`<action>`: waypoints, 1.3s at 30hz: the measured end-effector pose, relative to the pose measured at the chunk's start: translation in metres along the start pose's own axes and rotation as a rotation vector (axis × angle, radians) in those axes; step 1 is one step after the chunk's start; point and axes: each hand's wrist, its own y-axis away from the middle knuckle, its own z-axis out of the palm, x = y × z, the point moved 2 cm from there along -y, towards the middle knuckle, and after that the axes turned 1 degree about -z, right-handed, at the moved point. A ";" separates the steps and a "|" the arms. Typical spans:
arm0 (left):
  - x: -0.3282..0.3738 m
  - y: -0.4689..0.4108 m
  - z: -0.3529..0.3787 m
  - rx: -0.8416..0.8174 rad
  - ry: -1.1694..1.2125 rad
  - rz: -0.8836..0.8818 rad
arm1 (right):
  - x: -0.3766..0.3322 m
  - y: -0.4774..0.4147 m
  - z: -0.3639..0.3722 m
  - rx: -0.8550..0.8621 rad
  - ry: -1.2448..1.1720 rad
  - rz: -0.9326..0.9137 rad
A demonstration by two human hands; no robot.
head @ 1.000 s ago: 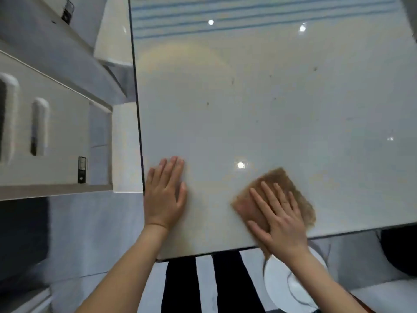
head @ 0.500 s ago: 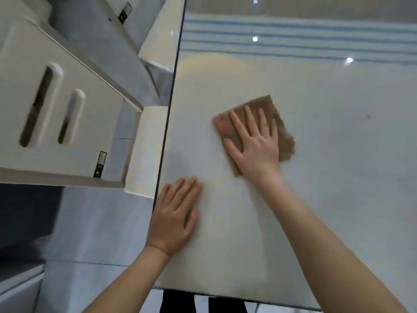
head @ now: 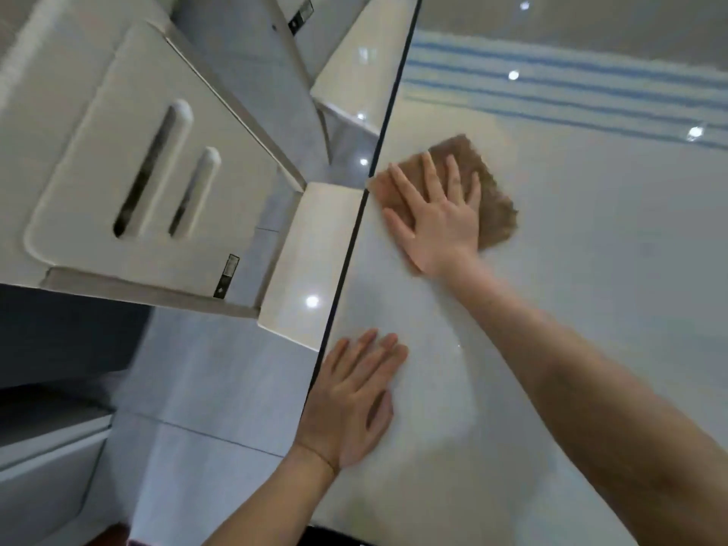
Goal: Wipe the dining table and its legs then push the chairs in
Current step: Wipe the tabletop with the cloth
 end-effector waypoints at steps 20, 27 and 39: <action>0.003 -0.001 -0.001 0.023 -0.047 0.006 | 0.006 0.327 -0.001 -0.129 -0.047 0.004; 0.002 0.000 0.000 0.028 -0.034 0.010 | 0.117 0.051 -0.021 0.064 -0.062 0.398; -0.001 0.003 0.000 -0.032 -0.064 -0.018 | 0.057 0.271 -0.008 0.026 -0.028 0.356</action>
